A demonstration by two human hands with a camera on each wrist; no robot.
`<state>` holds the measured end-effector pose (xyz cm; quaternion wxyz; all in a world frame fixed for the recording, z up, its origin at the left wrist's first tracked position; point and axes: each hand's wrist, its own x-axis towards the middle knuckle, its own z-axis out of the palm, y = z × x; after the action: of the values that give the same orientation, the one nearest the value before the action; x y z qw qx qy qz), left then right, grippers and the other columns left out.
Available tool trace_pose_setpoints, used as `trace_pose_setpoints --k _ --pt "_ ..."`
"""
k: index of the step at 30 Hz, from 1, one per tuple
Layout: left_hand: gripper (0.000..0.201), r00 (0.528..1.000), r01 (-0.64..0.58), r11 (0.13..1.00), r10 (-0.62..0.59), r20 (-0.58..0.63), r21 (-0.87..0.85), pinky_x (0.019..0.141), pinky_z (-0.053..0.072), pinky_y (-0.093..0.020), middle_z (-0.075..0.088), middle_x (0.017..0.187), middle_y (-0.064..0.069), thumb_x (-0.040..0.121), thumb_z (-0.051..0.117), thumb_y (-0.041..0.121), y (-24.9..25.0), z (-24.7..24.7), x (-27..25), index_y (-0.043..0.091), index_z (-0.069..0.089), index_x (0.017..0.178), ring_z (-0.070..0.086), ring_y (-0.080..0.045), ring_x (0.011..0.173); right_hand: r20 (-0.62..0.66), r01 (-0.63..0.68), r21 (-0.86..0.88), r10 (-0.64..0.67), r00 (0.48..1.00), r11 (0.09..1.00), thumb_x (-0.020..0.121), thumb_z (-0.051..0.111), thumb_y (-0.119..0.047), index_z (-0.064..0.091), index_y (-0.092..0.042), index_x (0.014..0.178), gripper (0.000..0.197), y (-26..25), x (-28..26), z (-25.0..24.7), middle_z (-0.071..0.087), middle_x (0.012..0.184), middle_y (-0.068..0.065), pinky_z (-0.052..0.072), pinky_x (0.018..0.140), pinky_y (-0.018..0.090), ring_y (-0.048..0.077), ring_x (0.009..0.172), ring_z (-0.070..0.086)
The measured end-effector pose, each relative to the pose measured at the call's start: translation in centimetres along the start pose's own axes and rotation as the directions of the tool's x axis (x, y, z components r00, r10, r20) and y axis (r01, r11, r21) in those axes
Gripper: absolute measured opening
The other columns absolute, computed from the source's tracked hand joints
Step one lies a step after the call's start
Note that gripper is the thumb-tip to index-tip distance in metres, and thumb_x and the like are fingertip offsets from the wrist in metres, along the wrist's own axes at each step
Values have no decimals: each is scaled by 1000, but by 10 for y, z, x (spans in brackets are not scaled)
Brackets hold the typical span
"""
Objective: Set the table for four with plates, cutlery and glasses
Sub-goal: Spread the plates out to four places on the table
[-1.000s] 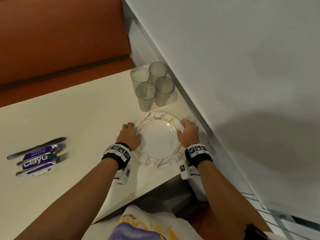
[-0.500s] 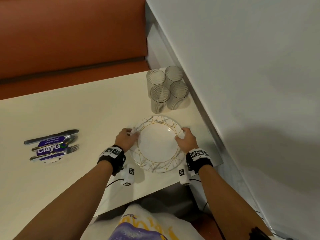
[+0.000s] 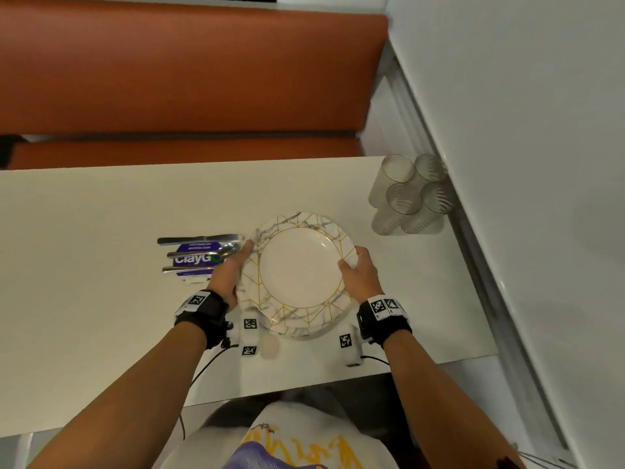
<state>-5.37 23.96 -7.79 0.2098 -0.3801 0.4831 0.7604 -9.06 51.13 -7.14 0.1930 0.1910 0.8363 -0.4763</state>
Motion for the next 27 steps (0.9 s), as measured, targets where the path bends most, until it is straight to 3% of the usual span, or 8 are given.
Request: trace_pose_setpoints --k 4,8,10,12,14,18,22,27 --pt "64 998 10 988 -2 57 -155 108 47 -61 72 127 -19 89 66 65 12 -41 -20 17 69 132 68 -38 119 -63 54 48 -51 997 997 97 58 -20 44 -19 138 43 -34 -15 39 65 116 8 56 81 40 25 95 64" --pt "82 989 -41 995 28 -144 -90 112 45 -52 68 134 -2 81 62 79 30 -75 -34 21 62 139 65 -28 124 -82 73 135 -62 995 988 97 57 -20 45 -19 134 39 -65 -25 71 65 115 9 59 86 49 27 96 66" --pt "88 945 -111 993 119 -303 44 107 46 -45 61 138 -1 82 57 83 36 -93 -39 20 56 143 60 -28 123 -97 95 168 -80 992 981 98 55 -20 42 -17 136 40 -80 -31 85 65 115 9 59 83 45 26 93 65" --pt "90 917 -185 981 193 -350 55 106 43 -45 58 136 0 85 60 77 38 -111 -38 16 48 151 56 -29 125 -131 138 186 -115 985 973 100 52 -18 41 -15 138 40 -97 -36 92 62 114 7 56 79 37 23 92 63" --pt "100 894 -242 970 227 -386 10 113 42 -47 55 148 -4 79 67 77 38 -129 -35 16 45 155 53 -31 134 -180 180 209 -144 973 961 100 50 -14 43 -14 137 37 -113 -37 95 61 114 5 52 80 33 22 97 61" --pt "109 842 -317 947 252 -478 -58 108 46 -58 48 153 -21 67 69 86 46 -153 -33 17 52 149 47 -42 140 -279 215 276 -136 951 937 96 52 -14 50 -14 131 35 -130 -22 87 62 116 4 51 89 35 21 103 59" --pt "132 744 -402 909 253 -618 -112 107 49 -57 55 150 -18 46 68 98 52 -180 -21 15 53 147 53 -38 138 -404 206 371 -43 914 905 93 55 -13 53 -13 129 36 -124 18 71 63 121 6 52 96 38 23 108 61" --pt "107 622 -487 859 214 -753 -158 111 48 -47 52 154 -10 78 67 78 66 -182 -33 11 40 156 53 -29 137 -425 79 433 126 896 898 90 58 -11 55 -14 126 36 -91 76 67 63 110 2 54 82 34 20 93 62"
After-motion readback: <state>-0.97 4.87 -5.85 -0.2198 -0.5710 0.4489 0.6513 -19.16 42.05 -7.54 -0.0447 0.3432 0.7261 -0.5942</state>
